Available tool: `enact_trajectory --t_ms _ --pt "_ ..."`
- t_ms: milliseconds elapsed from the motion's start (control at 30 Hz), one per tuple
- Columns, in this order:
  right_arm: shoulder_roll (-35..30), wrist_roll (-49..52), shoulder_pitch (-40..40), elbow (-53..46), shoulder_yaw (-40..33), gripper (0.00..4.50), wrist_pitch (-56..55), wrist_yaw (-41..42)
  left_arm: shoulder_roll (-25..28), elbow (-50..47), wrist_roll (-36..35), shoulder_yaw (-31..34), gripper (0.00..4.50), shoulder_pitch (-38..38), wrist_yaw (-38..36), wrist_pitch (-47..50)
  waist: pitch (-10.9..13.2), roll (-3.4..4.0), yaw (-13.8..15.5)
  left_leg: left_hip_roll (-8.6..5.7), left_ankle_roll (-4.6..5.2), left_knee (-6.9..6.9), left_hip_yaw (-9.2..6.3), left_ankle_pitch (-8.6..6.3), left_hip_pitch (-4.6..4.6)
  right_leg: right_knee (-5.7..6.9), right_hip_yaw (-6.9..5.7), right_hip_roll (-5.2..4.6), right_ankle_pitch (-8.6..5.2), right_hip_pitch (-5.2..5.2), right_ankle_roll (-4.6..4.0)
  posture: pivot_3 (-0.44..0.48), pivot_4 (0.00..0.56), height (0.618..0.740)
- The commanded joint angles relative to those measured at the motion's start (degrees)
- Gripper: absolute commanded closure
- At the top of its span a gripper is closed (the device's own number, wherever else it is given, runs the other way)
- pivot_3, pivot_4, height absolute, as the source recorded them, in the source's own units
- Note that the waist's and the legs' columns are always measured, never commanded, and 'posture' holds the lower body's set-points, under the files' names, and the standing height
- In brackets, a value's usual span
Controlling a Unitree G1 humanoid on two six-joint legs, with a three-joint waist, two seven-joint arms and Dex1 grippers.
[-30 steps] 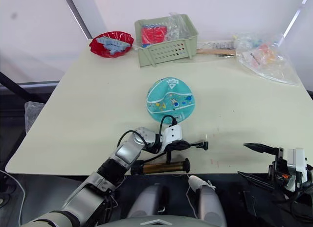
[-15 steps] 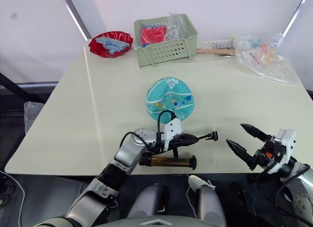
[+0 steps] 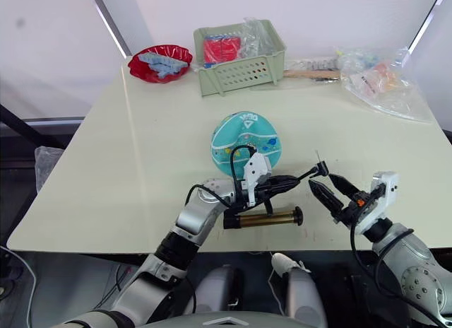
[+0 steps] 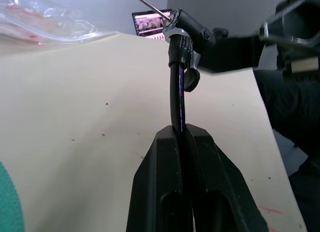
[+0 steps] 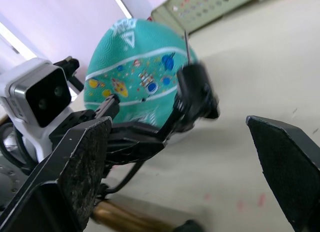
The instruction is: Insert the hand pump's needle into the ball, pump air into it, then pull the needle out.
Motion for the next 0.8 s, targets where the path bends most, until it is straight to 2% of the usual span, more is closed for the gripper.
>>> enact_trajectory --t_ms 33,400,800 --pt "0.35 3.36 -0.85 -2.44 -1.13 0.0 1.16 -1.48 0.28 -2.47 -1.54 -0.09 4.39 0.52 -0.94 -0.06 0.0 0.0 -0.02 0.01 0.0 0.0 0.0 0.0 0.0 0.0 0.0 0.02 0.0 -0.01 0.0 0.0 0.15 0.737" --pt "0.29 6.32 -2.28 -2.29 -0.3 0.0 2.87 -2.12 1.44 -3.62 -1.77 -1.21 4.39 1.1 -1.51 0.41 0.0 0.0 -0.02 0.0 0.01 -0.02 -0.02 0.0 -0.05 0.0 0.0 0.03 0.0 -0.05 0.01 0.0 0.15 0.737" --pt "0.24 4.8 -2.03 -2.0 0.83 0.0 3.0 -0.88 1.33 -3.78 -2.31 -1.38 4.39 1.39 -1.56 0.57 0.0 0.0 -0.02 0.01 0.01 -0.02 -0.01 0.0 -0.11 0.0 0.01 0.04 0.0 -0.12 0.01 0.0 0.15 0.737"
